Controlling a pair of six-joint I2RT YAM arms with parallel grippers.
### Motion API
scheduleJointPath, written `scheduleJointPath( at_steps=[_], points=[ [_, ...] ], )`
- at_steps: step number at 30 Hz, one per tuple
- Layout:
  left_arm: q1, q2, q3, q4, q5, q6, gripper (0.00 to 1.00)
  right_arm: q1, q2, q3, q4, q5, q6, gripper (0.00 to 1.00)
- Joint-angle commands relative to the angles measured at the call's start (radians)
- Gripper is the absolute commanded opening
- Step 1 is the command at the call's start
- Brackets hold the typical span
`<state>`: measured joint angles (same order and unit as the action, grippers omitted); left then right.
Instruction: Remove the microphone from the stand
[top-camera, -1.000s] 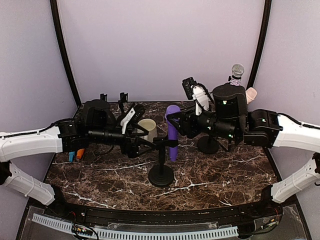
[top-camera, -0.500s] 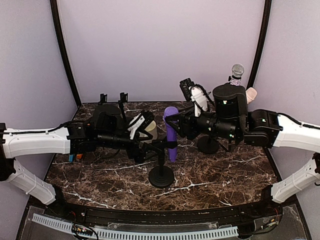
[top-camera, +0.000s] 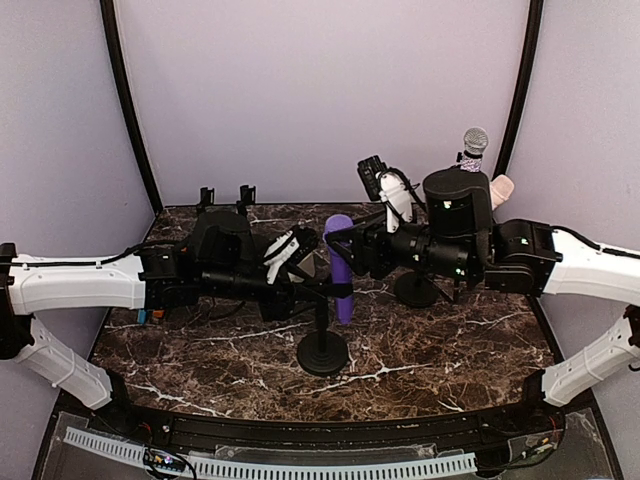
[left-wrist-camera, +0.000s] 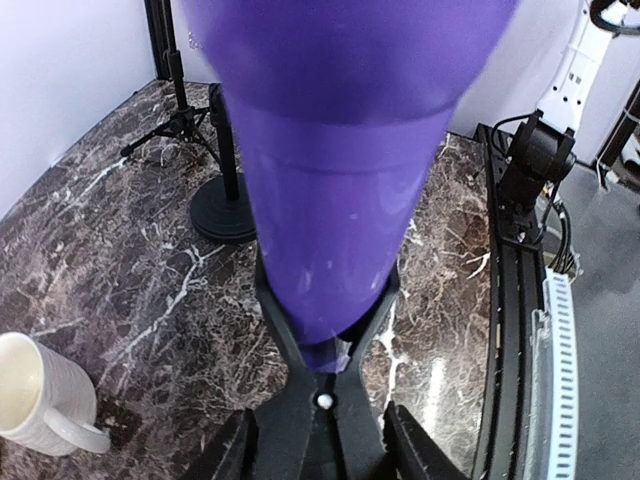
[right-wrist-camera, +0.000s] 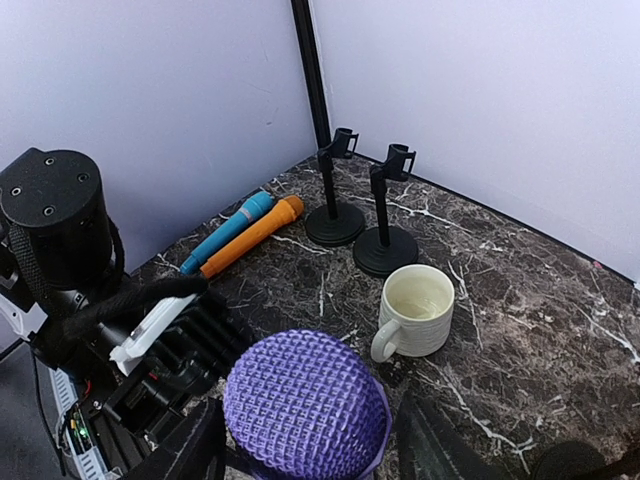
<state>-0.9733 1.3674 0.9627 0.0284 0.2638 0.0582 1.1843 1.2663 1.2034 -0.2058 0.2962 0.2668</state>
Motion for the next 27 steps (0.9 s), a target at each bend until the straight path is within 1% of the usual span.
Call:
scheduleJointPath(
  at_steps=[1,3,5,13,17,21,25,26,27],
  points=[
    [-0.005,-0.007,0.014,0.009,-0.005,0.017,0.4,-0.002,0.027,0.018,0.074,0.035,0.011,0.65],
    [-0.007,-0.005,0.014,0.009,-0.002,0.018,0.36,-0.001,0.041,0.028,0.071,0.046,0.013,0.7],
    [-0.008,-0.004,0.014,0.01,0.0,0.019,0.34,0.0,0.057,0.036,0.069,0.059,0.015,0.72],
    [-0.01,0.0,0.011,0.015,-0.005,0.017,0.36,0.0,0.099,0.057,0.035,0.136,0.037,0.73],
    [-0.011,0.002,0.005,0.017,-0.004,0.017,0.36,-0.001,0.068,0.01,0.042,0.169,0.091,0.76],
    [-0.01,-0.002,0.0,0.025,-0.002,0.011,0.36,-0.021,0.006,-0.045,0.018,0.233,0.196,0.82],
    [-0.01,-0.003,-0.004,0.031,-0.001,0.0,0.36,-0.058,-0.032,-0.065,-0.103,0.286,0.336,0.87],
    [-0.011,0.0,-0.004,0.031,0.001,-0.003,0.38,-0.066,-0.042,-0.075,-0.131,0.296,0.377,0.88],
    [-0.011,0.0,-0.005,0.032,0.002,-0.009,0.45,-0.074,-0.055,-0.09,-0.158,0.303,0.415,0.9]
  ],
)
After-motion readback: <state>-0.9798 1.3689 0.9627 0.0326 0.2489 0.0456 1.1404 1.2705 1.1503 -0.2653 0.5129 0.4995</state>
